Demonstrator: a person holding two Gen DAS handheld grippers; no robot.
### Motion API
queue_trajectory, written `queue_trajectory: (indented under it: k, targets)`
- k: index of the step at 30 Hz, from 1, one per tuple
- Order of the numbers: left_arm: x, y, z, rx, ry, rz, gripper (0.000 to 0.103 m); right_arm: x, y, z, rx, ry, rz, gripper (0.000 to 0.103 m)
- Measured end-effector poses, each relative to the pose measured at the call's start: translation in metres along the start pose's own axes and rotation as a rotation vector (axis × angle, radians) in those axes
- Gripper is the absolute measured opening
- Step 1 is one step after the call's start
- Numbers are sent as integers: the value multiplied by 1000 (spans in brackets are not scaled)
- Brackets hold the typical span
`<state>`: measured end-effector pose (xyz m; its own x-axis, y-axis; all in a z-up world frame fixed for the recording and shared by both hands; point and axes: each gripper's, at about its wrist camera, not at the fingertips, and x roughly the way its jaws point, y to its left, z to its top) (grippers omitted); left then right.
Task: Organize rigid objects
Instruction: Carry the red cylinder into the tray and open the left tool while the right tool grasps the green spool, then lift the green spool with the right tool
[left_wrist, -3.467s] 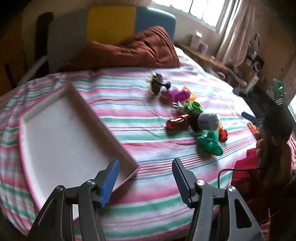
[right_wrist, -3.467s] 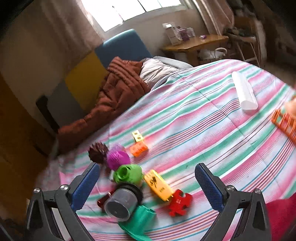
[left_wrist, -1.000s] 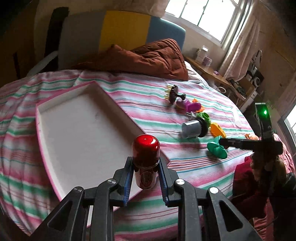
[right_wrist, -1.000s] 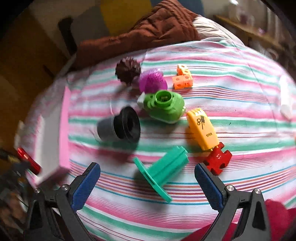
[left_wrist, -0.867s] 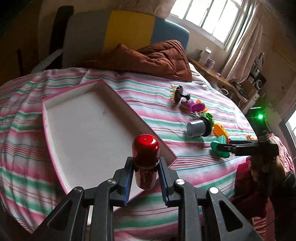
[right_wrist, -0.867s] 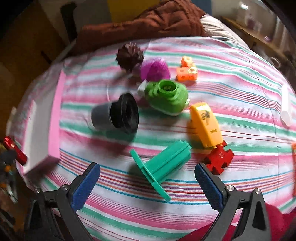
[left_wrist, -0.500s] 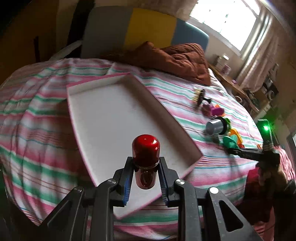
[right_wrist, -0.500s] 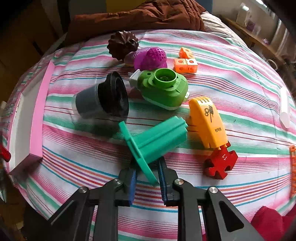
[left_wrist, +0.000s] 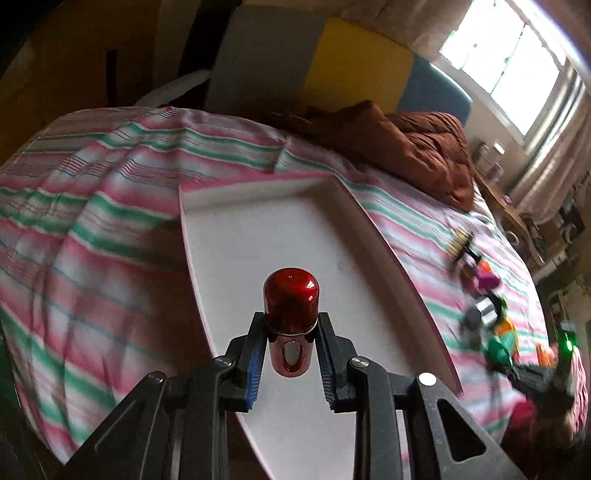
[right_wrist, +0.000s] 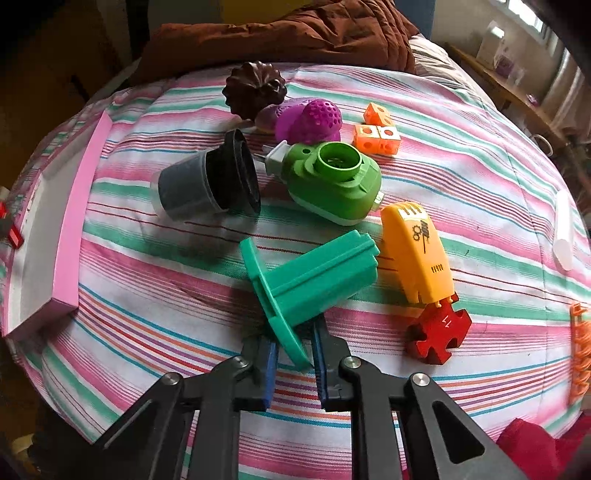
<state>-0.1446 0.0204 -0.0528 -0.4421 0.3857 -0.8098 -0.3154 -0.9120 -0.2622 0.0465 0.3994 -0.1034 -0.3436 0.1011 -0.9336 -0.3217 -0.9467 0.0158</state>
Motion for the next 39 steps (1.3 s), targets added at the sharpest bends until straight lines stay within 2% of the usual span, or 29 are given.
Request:
queue_trajectory:
  k: [5, 9, 10, 12, 15, 17, 19, 23, 25, 30, 32, 35, 37, 39]
  targets:
    - [27, 12, 36, -4, -14, 102, 26, -3, 0, -1, -7, -3, -5, 17]
    - [46, 20, 52, 5, -1, 138, 26, -3, 2, 1, 4, -1, 3, 17]
    - [49, 21, 54, 9, -1, 140, 27, -1, 6, 2, 8, -1, 5, 17]
    - [51, 22, 56, 6, -3, 160, 36, -2, 4, 3, 19, 1, 13, 17]
    - [45, 25, 57, -21, -15, 142, 43, -4, -3, 6, 44, 6, 33, 20]
    - [38, 24, 53, -31, -24, 141, 43, -6, -8, 7, 68, 9, 66, 29]
    - [29, 22, 46, -36, -33, 130, 43, -8, -13, 7, 83, 7, 84, 43]
    - [10, 8, 28, -15, -61, 107, 43, -10, -20, 5, 127, -18, 138, 45]
    - [-2, -3, 15, 7, -68, 79, 43, -13, -18, 0, 167, -45, 164, 52]
    - [-20, -30, -16, 59, -53, 0, 43, -23, -46, -2, 331, -101, 223, 68]
    - [-24, -42, -28, 70, -43, -27, 43, -24, -57, -3, 379, -112, 229, 68]
    - [-27, -55, -41, 91, -25, -65, 43, -24, -47, 10, 311, -134, 203, 74]
    - [-31, -65, -48, 116, -20, -85, 43, -23, -34, 14, 232, -129, 182, 81]
    - [-36, -71, -54, 136, -23, -99, 43, -19, -20, 19, 138, -116, 140, 83]
